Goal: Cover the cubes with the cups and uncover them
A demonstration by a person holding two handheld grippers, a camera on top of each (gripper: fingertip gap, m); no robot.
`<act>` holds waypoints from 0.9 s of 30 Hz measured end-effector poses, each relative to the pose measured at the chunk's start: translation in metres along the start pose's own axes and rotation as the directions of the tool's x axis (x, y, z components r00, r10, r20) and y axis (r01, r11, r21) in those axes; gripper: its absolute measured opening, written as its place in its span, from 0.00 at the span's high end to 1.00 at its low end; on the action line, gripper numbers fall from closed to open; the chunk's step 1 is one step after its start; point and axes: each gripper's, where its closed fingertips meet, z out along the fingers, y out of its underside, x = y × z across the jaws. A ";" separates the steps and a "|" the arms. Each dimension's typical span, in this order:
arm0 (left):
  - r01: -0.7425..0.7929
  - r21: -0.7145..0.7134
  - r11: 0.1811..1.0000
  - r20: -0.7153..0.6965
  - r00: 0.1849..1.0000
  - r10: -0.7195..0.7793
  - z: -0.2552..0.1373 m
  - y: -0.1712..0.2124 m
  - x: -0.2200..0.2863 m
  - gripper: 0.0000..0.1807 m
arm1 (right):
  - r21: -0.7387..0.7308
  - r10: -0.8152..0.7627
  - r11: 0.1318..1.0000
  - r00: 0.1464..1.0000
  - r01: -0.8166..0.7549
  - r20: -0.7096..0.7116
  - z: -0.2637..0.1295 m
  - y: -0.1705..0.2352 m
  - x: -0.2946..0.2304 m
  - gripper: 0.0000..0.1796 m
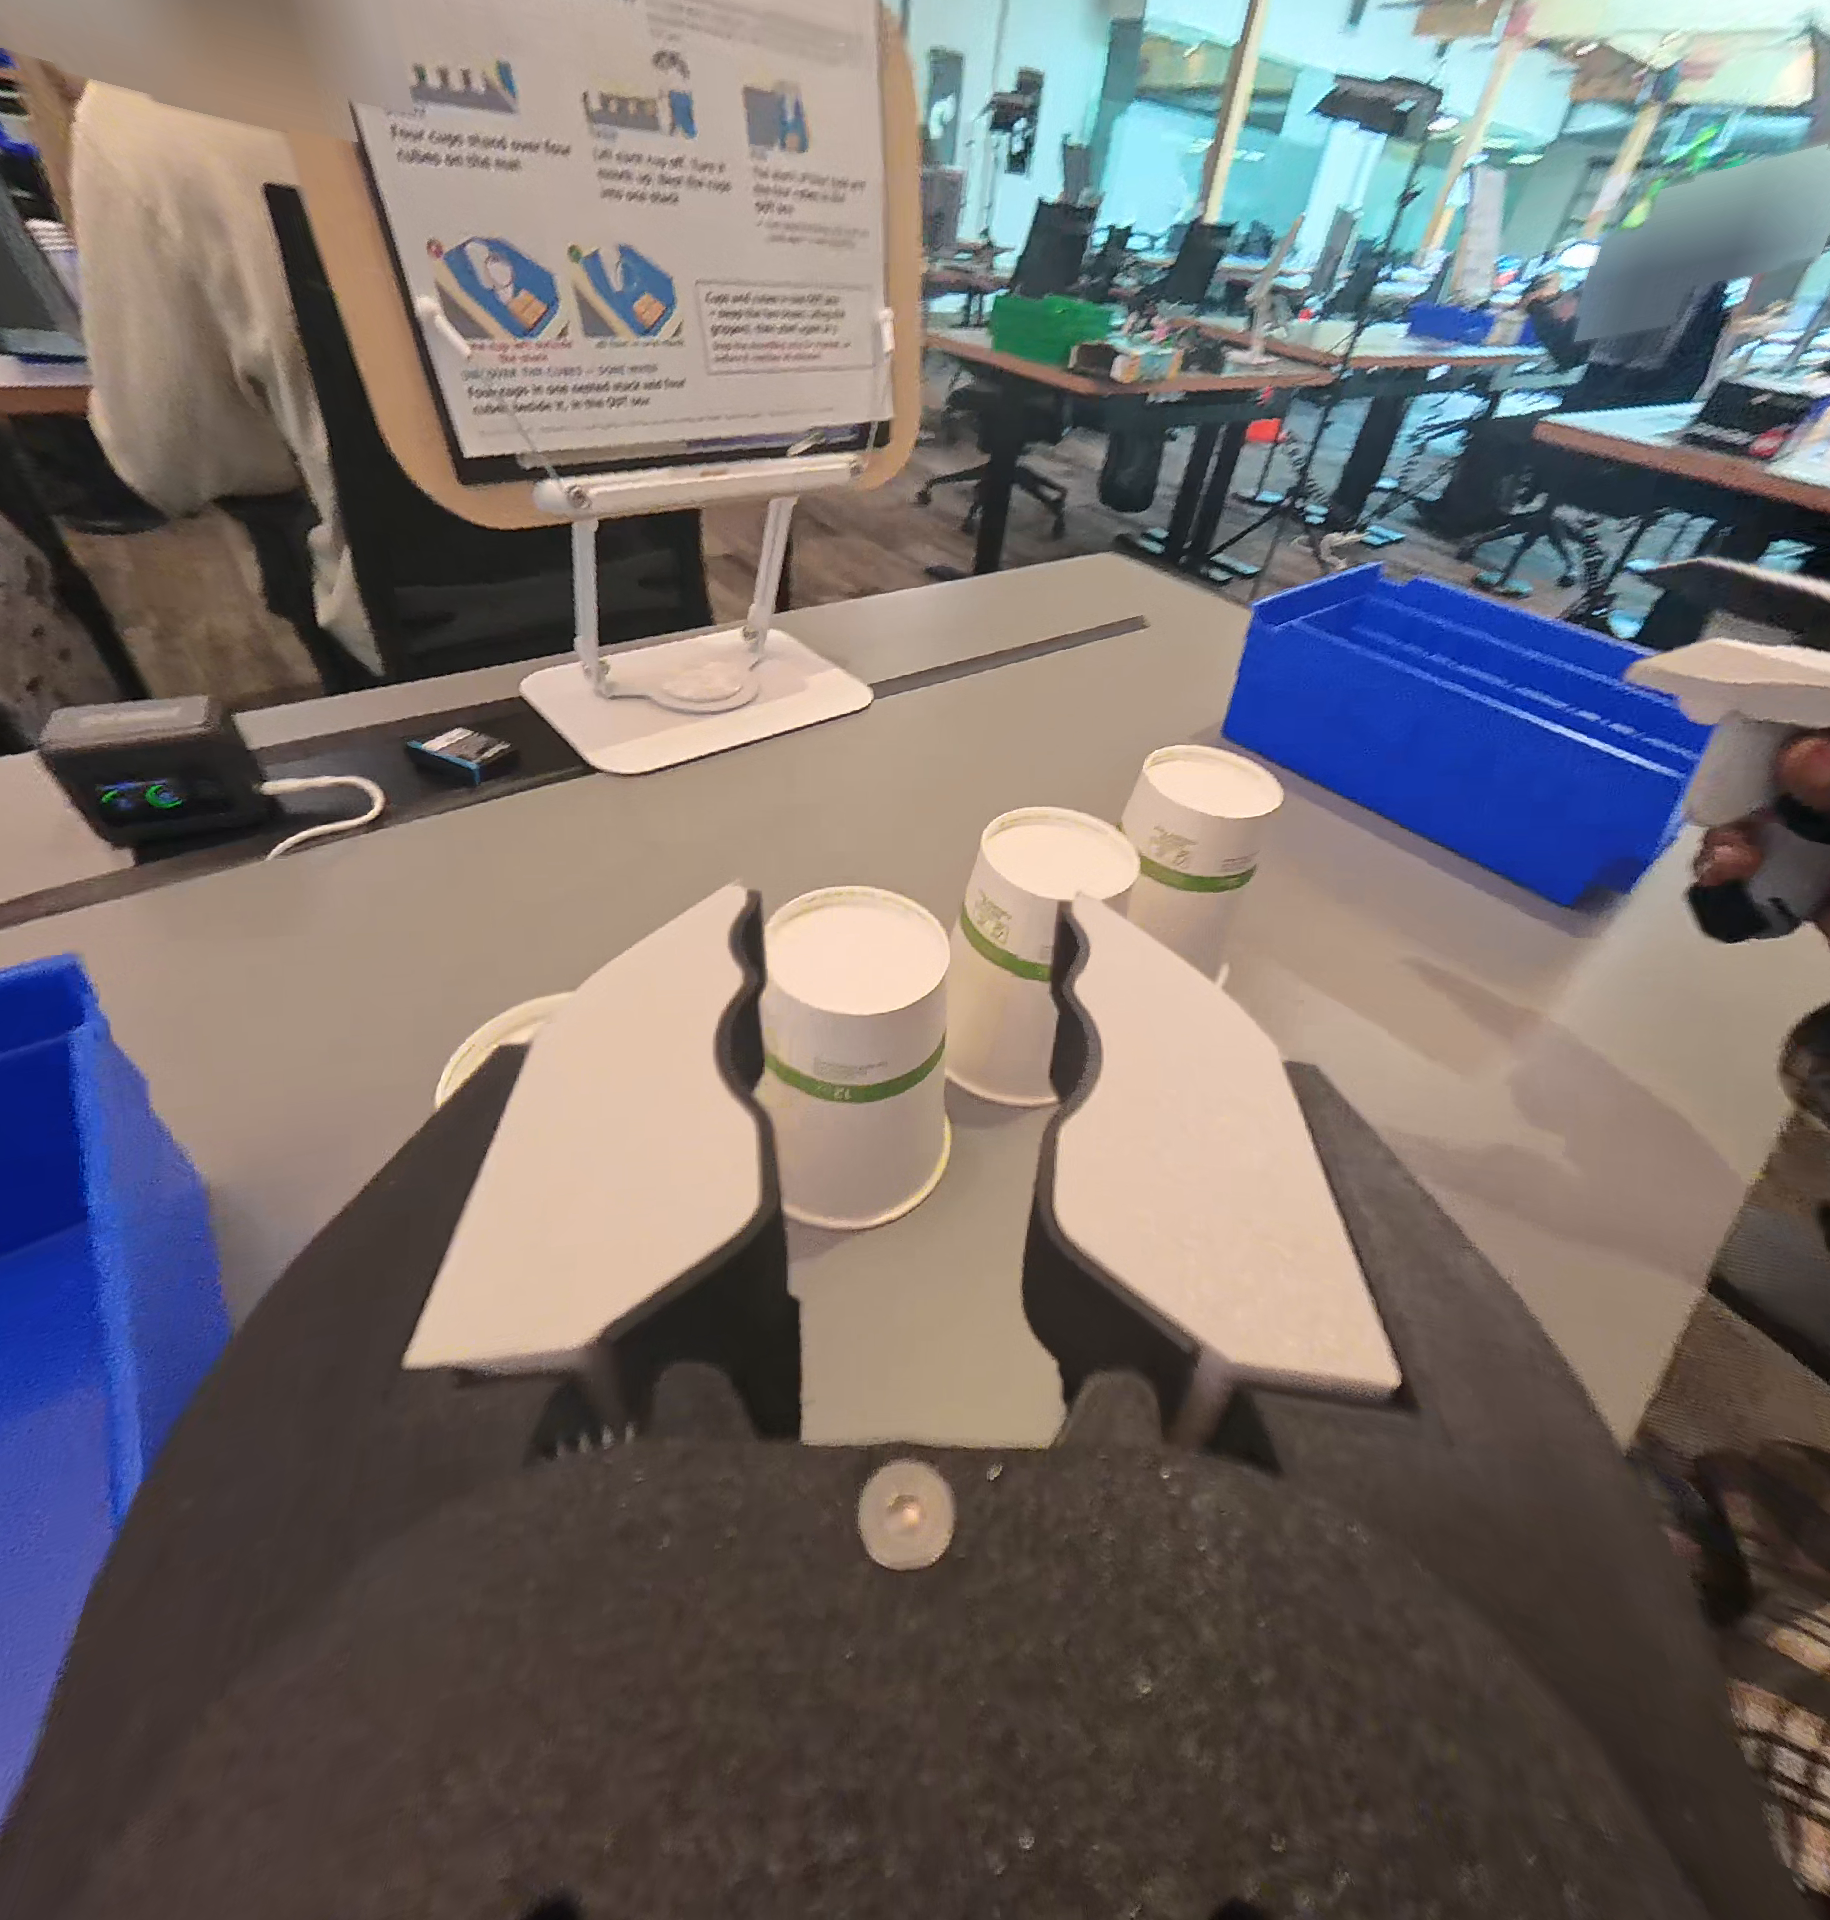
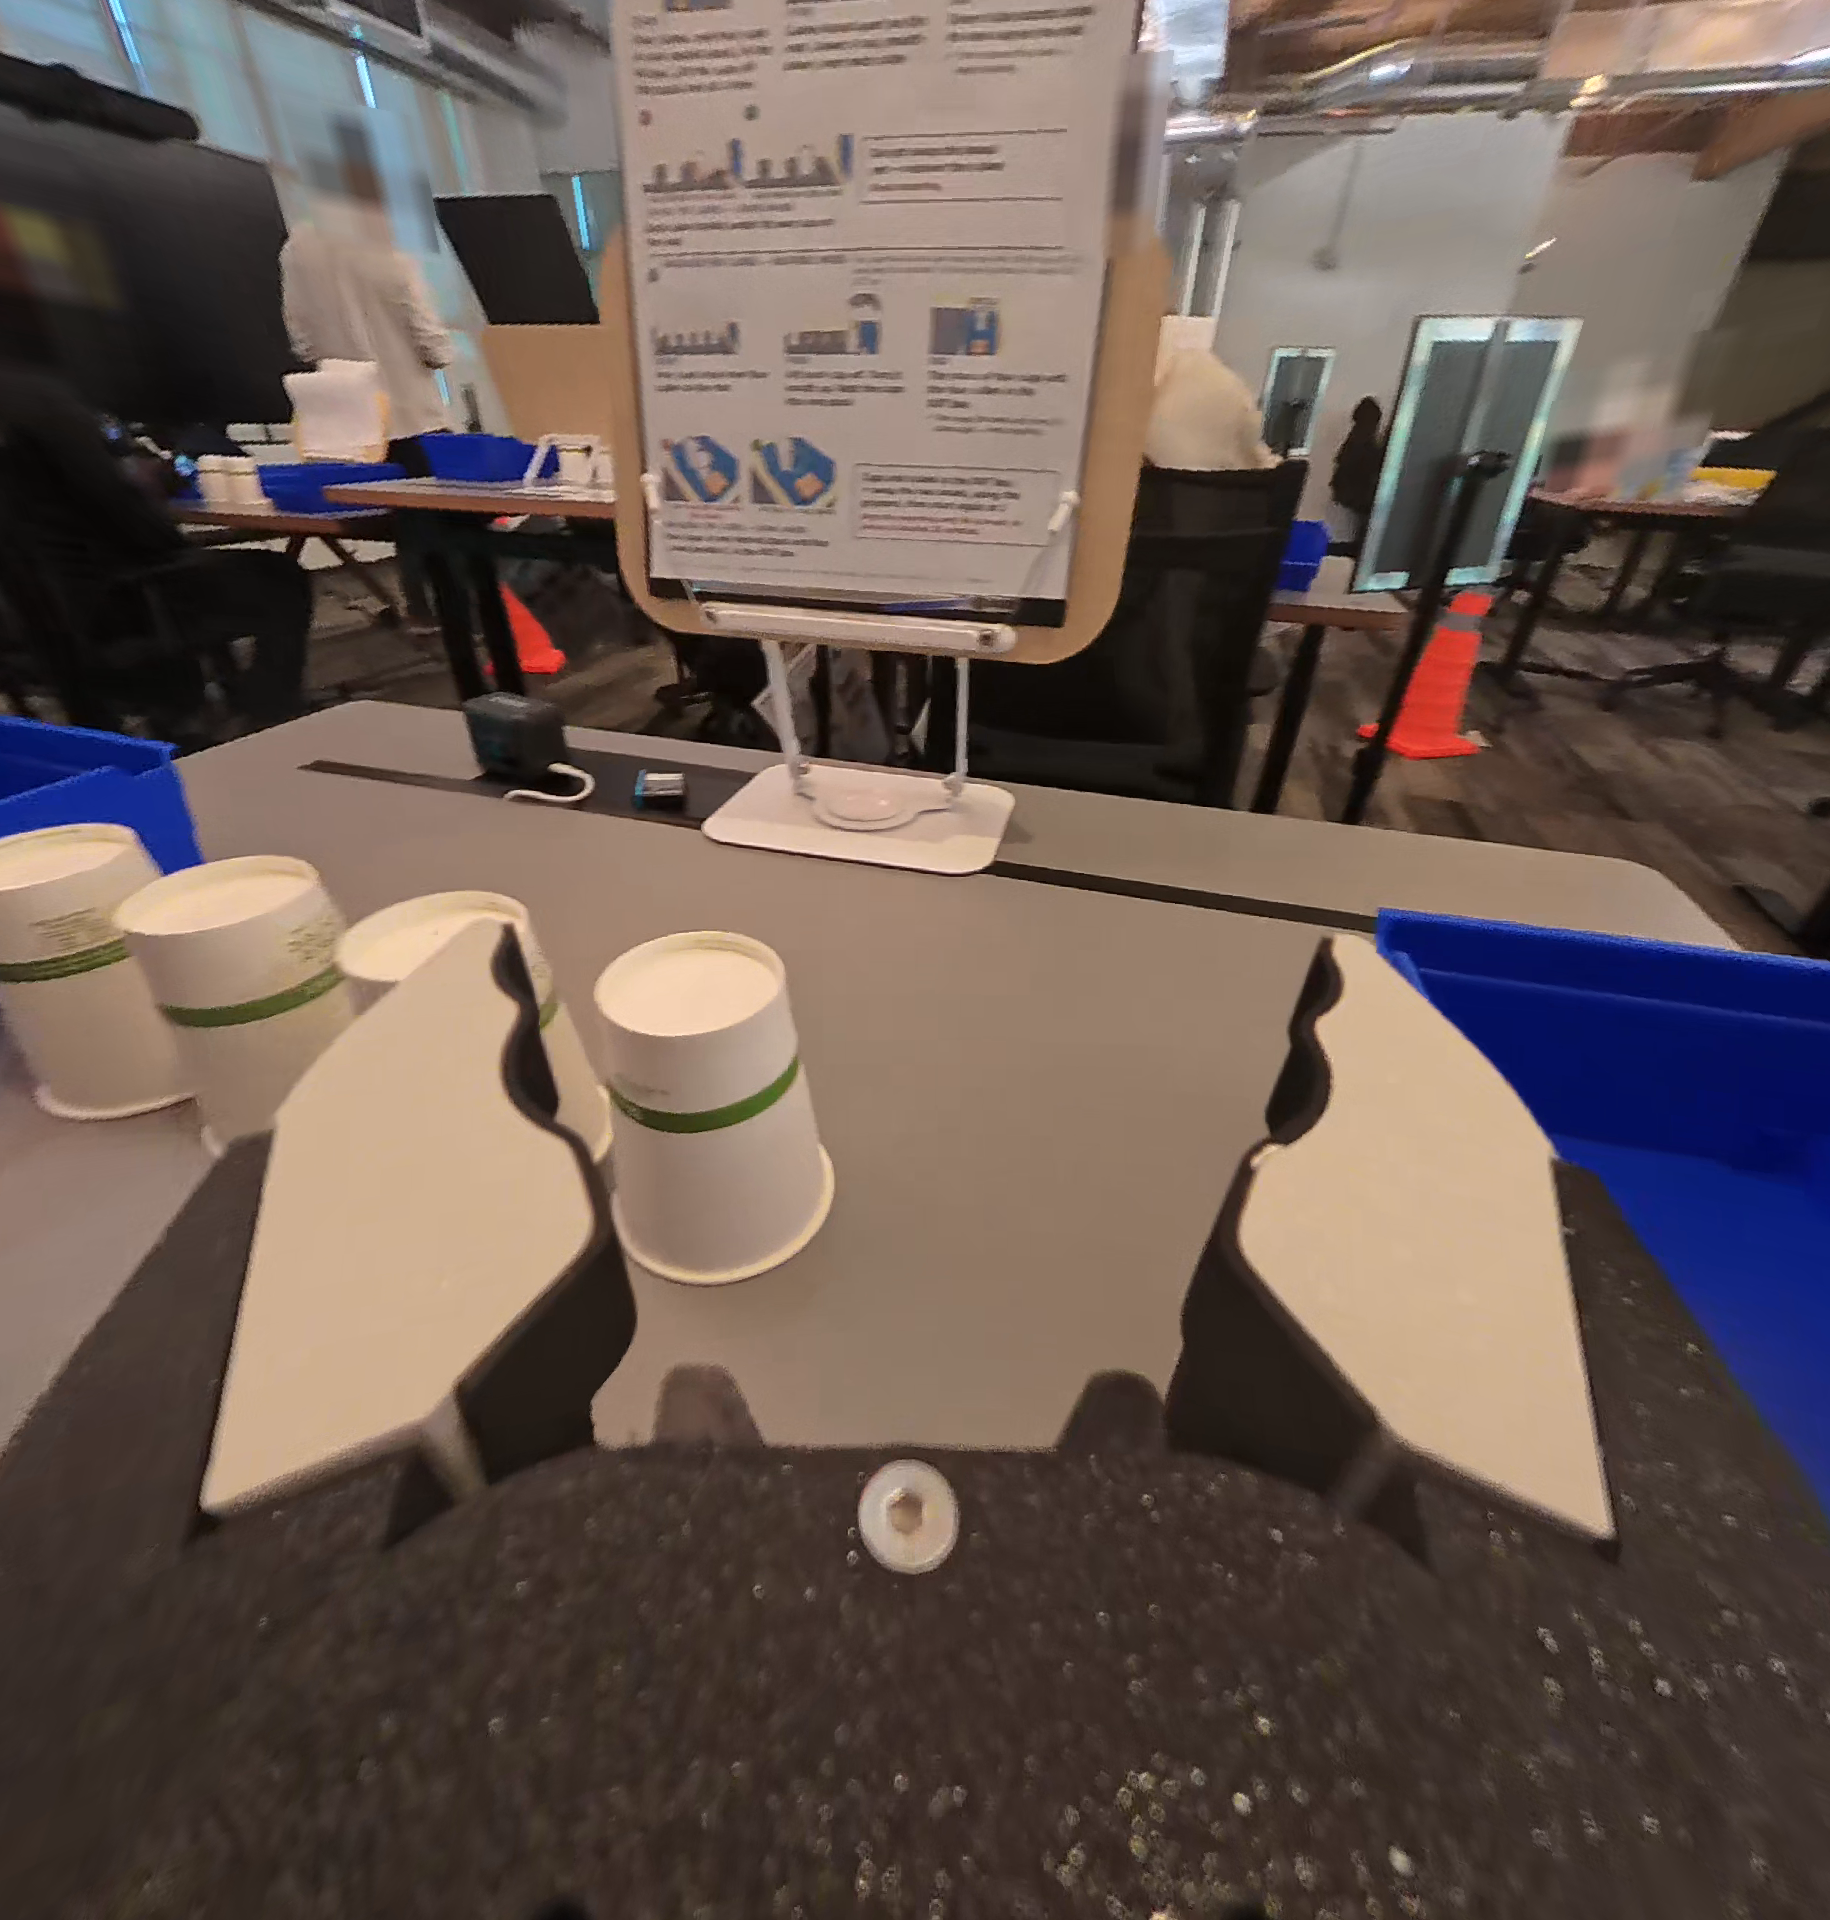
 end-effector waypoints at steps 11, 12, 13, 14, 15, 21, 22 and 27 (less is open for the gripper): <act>0.001 -0.040 0.999 0.069 0.998 0.002 0.009 0.016 0.031 0.66 | -0.072 -0.011 0.997 1.000 0.012 0.020 -0.002 0.014 0.009 0.28; 0.004 -0.046 0.999 0.068 0.998 -0.001 0.009 0.018 0.034 0.66 | -0.071 -0.012 0.997 1.000 0.014 0.021 -0.003 0.014 0.009 0.28; 0.008 -0.053 0.999 0.070 0.998 -0.004 0.009 0.021 0.036 0.66 | -0.071 -0.014 0.997 1.000 0.016 0.023 -0.004 0.014 0.009 0.28; 0.011 -0.059 0.998 0.073 0.997 -0.007 0.008 0.023 0.037 0.66 | -0.074 -0.016 0.997 1.000 0.018 0.026 -0.005 0.014 0.009 0.28; 0.017 -0.065 0.998 0.077 0.997 -0.012 0.008 0.025 0.038 0.66 | -0.080 -0.018 0.997 0.999 0.020 0.031 -0.005 0.014 0.009 0.29; 0.030 -0.091 0.995 0.087 0.996 -0.022 0.008 0.036 0.042 0.66 | -0.111 -0.020 0.993 0.997 0.029 0.077 -0.005 0.019 0.002 0.31; 0.028 -0.094 0.995 0.089 0.996 -0.020 0.009 0.037 0.042 0.66 | -0.116 -0.027 0.993 0.996 0.036 0.080 -0.005 0.020 0.001 0.31; 0.021 -0.108 0.994 0.077 0.997 -0.012 0.013 0.040 0.047 0.66 | -0.127 -0.029 0.991 0.995 0.041 0.096 -0.005 0.022 0.000 0.32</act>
